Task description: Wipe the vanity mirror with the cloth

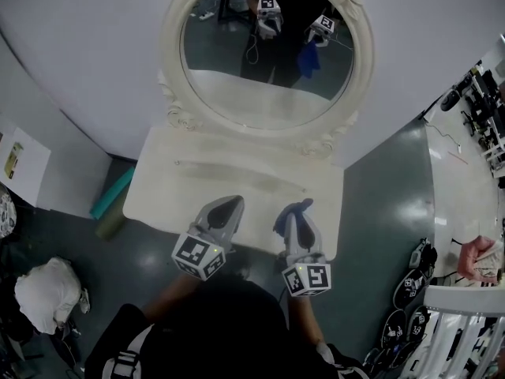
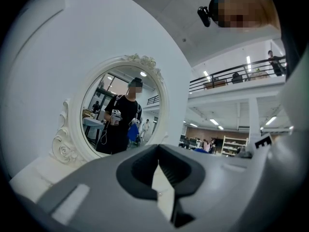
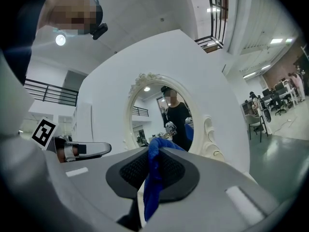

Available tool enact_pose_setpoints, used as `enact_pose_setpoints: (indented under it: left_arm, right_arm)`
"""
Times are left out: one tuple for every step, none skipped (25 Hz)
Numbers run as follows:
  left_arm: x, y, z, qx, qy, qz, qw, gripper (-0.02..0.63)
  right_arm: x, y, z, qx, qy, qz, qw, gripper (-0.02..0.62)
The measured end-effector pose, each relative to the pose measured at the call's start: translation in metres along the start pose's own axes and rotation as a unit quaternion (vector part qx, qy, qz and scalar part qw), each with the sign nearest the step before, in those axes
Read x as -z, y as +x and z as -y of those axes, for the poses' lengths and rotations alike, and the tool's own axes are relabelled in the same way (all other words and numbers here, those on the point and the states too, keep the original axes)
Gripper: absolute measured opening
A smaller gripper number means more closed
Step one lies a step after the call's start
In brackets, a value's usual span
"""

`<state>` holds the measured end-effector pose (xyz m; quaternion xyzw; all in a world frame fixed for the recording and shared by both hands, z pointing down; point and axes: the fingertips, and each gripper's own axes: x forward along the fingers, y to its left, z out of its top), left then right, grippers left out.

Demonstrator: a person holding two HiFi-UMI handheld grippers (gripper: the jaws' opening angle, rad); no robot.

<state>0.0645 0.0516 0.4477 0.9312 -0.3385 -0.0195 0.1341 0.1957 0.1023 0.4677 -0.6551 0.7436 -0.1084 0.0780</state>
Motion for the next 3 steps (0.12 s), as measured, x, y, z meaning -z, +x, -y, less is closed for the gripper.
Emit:
enact_pose_setpoints:
  left_arm:
    - [-0.0007, 0.0009, -0.0004, 0.0, -0.001, 0.0, 1.0, 0.006]
    - [-0.0013, 0.0018, -0.0006, 0.001, -0.001, 0.0, 1.0, 0.006]
    - [-0.0017, 0.0026, -0.0007, 0.001, -0.002, 0.0, 1.0, 0.006]
  right_arm:
    - [-0.0005, 0.0005, 0.0005, 0.001, -0.001, -0.002, 1.0, 0.036]
    - [-0.001, 0.0009, 0.0011, 0.002, -0.002, -0.004, 1.0, 0.037]
    - [-0.0015, 0.0012, 0.0017, 0.003, -0.003, -0.006, 1.0, 0.037]
